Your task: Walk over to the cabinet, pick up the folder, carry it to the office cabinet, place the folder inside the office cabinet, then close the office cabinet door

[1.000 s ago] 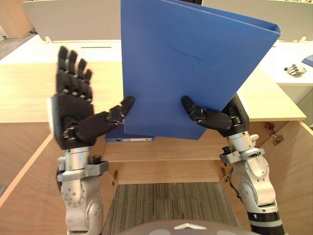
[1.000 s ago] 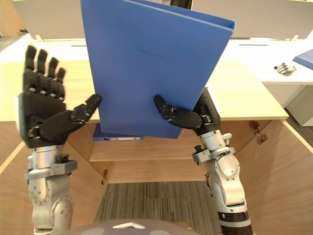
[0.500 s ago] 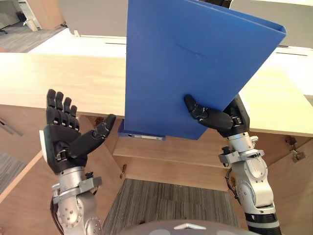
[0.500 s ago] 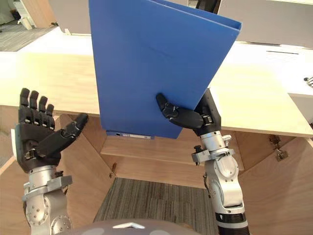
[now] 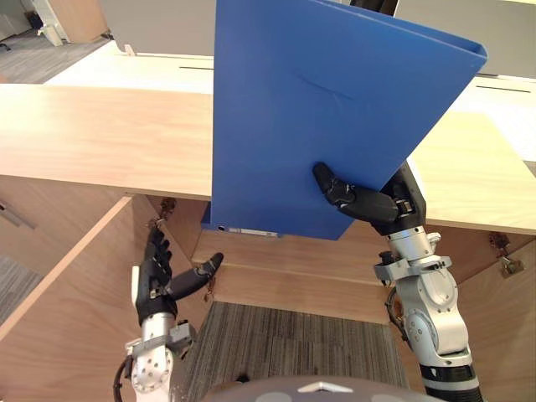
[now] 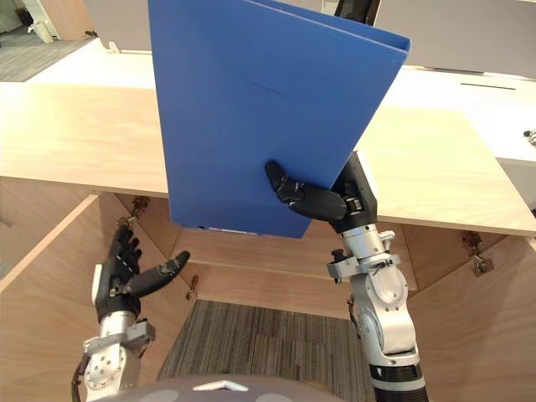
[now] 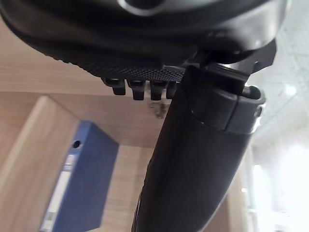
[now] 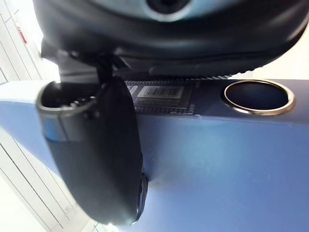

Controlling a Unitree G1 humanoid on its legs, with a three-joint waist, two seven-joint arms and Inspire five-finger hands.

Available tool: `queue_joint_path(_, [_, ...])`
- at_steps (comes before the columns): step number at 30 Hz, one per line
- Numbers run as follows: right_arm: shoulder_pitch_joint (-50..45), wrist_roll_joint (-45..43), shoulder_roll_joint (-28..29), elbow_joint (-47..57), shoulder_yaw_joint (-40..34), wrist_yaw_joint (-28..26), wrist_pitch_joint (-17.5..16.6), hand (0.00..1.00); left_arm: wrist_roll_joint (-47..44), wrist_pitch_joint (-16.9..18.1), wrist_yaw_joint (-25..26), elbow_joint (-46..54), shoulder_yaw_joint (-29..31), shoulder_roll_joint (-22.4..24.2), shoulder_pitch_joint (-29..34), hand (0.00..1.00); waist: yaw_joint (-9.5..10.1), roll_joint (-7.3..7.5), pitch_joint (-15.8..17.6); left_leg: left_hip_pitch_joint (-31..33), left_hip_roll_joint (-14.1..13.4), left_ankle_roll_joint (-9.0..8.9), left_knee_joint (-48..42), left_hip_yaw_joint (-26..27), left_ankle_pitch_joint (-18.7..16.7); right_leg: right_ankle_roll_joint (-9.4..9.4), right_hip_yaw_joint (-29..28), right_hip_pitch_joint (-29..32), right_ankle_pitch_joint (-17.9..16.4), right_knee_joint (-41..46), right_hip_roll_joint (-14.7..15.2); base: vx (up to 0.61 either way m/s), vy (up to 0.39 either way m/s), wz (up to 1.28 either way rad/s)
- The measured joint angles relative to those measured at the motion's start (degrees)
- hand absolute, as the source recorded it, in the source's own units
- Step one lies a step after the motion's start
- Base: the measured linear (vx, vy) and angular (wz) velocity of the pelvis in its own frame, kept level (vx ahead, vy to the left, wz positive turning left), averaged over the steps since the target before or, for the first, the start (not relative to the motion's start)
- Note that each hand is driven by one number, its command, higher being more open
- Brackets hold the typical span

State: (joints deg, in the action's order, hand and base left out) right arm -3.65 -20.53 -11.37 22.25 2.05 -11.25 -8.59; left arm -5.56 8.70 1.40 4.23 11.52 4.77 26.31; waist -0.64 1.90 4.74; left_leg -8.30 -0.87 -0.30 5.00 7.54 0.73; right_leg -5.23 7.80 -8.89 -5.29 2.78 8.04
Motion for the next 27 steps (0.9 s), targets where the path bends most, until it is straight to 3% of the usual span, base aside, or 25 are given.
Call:
queue_joint_path(5, [0.00, -3.71, -0.44, 0.86, 7.34, -0.49, -0.01, 0.00, 5.73, -0.78, -0.07, -8.23, -3.41, -2.17, -0.80, 1.00, -0.01, 0.15, -0.11, -0.25, -0.53, -0.46, 0.00, 1.09, -0.31, 0.04, -0.99, 0.32, 0.02, -0.01, -0.42, -0.01, -0.028, -0.12])
queue_joint_path(10, [0.00, -4.84, -4.34, 0.74, 17.59, -4.33, 0.71, 0.00, 9.98, -1.26, -0.17, -15.79, -6.85, -4.19, -4.06, 1.00, 0.03, 0.44, -0.37, -0.38, -0.87, -0.69, 0.00, 2.28, -0.47, 0.08, -2.17, 0.84, 0.06, 0.00, -0.84, -0.02, -0.026, -0.11])
queue_joint_path(18, [-0.16, -4.60, -8.09, -3.08, 21.29, -4.96, 1.08, 0.00, 13.13, -1.44, 1.60, -25.37, -8.20, -7.77, -7.54, 1.00, -0.18, 0.37, -0.61, -0.41, -1.12, -0.76, 0.00, 3.67, -0.53, 0.31, -3.70, 1.86, 0.26, 0.10, -1.19, -0.03, -0.016, -0.10])
queue_joint_path(24, [-1.78, -1.96, -11.14, -9.77, 26.77, -4.74, 1.17, 0.00, 16.57, -1.83, 2.47, -33.41, -11.54, -9.55, -9.49, 1.00, -0.36, -0.74, -1.88, 0.45, -1.54, -0.91, -0.01, 5.64, -0.63, 0.45, -5.86, 3.77, 0.58, 0.06, -1.63, -0.03, -0.014, -0.15])
queue_joint_path(27, [-1.72, -0.02, -10.97, -10.98, 26.85, -3.65, 1.19, 0.00, 17.41, -1.95, 3.24, -34.66, -11.80, -10.53, -10.91, 1.00, -0.78, -0.75, 0.63, 3.56, -2.17, -1.38, -3.14, 6.41, -1.19, 0.79, -7.00, 6.61, 1.08, 2.00, -1.87, -0.06, -0.018, -0.19])
